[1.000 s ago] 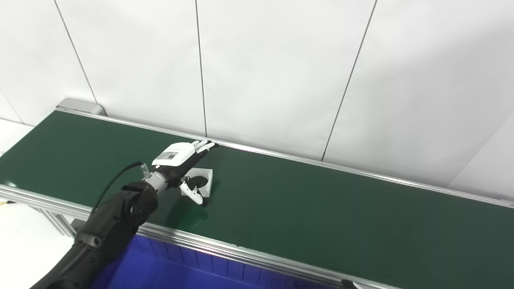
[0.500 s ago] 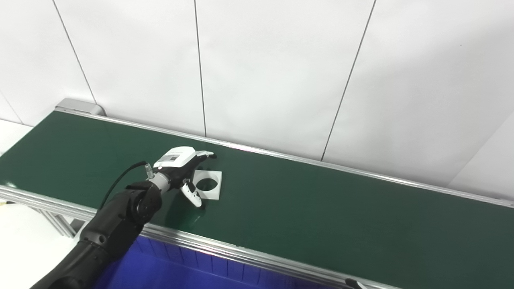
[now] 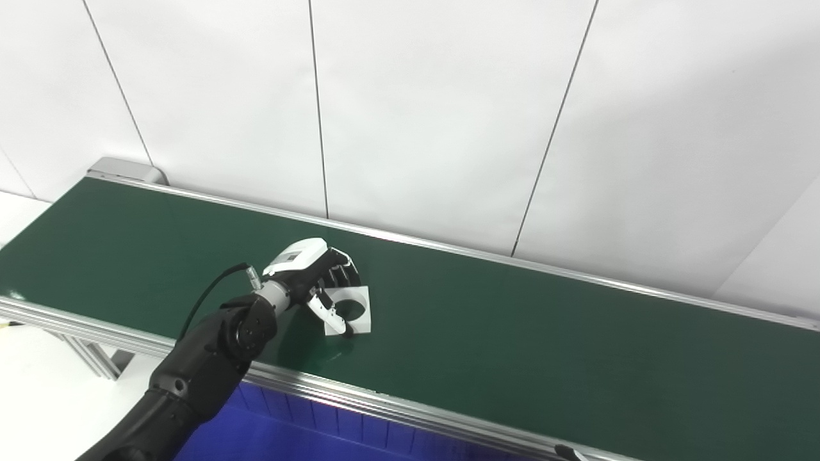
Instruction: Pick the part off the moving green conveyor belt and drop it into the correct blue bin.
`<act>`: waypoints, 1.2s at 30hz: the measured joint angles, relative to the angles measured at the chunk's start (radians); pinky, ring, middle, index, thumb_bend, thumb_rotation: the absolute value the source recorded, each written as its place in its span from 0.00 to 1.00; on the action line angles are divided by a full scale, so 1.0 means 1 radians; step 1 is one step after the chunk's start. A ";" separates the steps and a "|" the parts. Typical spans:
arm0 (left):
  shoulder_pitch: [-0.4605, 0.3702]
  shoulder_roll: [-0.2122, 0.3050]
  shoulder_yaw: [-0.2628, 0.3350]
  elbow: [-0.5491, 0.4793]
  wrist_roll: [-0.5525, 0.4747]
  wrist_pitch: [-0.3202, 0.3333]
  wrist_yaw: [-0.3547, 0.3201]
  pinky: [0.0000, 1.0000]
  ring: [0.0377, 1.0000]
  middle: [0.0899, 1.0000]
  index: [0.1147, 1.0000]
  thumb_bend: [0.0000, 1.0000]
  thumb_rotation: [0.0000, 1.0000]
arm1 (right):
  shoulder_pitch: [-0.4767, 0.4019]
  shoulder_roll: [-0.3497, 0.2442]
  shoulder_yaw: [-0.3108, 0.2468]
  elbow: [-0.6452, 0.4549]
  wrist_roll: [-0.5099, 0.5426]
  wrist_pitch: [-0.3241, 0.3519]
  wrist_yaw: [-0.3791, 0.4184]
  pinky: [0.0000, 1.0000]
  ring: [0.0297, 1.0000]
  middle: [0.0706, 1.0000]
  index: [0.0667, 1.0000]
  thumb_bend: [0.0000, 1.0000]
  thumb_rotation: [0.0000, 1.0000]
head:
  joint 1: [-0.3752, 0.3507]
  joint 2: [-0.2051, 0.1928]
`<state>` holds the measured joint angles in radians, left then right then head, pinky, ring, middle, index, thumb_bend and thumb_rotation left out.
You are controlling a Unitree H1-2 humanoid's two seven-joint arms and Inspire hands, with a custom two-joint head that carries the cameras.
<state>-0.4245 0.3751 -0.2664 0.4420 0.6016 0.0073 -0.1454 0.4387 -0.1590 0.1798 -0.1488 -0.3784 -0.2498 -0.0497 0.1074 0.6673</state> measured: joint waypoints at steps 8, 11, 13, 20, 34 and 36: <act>0.032 -0.003 0.016 -0.020 -0.020 -0.060 0.041 0.37 0.37 0.41 0.48 0.50 0.00 | 0.002 0.003 0.000 -0.004 -0.004 0.000 0.000 0.66 0.72 0.77 0.84 0.78 0.18 | -0.060 0.015; 0.091 -0.002 0.061 -0.106 -0.072 -0.101 0.058 0.35 0.36 0.40 0.48 0.49 0.00 | 0.004 0.006 0.000 -0.004 -0.003 0.000 0.000 0.66 0.72 0.77 0.84 0.79 0.19 | -0.096 0.021; 0.114 -0.002 0.085 -0.161 -0.114 -0.118 0.060 0.32 0.35 0.39 0.48 0.49 0.00 | 0.005 0.009 0.001 -0.004 -0.003 0.000 0.000 0.65 0.72 0.77 0.84 0.79 0.20 | -0.112 0.028; 0.188 -0.002 0.138 -0.349 -0.193 -0.166 0.058 0.30 0.35 0.40 0.48 0.49 0.00 | 0.004 0.019 0.010 -0.034 -0.018 0.001 0.001 0.66 0.73 0.78 0.84 0.79 0.25 | -0.202 0.070; 0.350 0.015 0.126 -0.340 -0.372 -0.425 -0.005 0.37 0.39 0.45 0.45 0.50 0.00 | -0.014 0.081 0.025 -0.034 -0.111 0.030 0.000 0.66 0.72 0.78 0.85 0.82 0.39 | -0.380 0.178; 0.362 0.024 0.115 -0.333 -0.380 -0.432 -0.014 0.37 0.39 0.45 0.45 0.50 0.00 | -0.018 0.087 0.025 -0.034 -0.111 0.036 0.000 0.67 0.73 0.78 0.85 0.82 0.39 | -0.417 0.193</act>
<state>-0.0621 0.3992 -0.1517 0.1086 0.2219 -0.4250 -0.1598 0.4202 -0.0721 0.2045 -0.1829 -0.4898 -0.2141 -0.0496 -0.3097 0.8605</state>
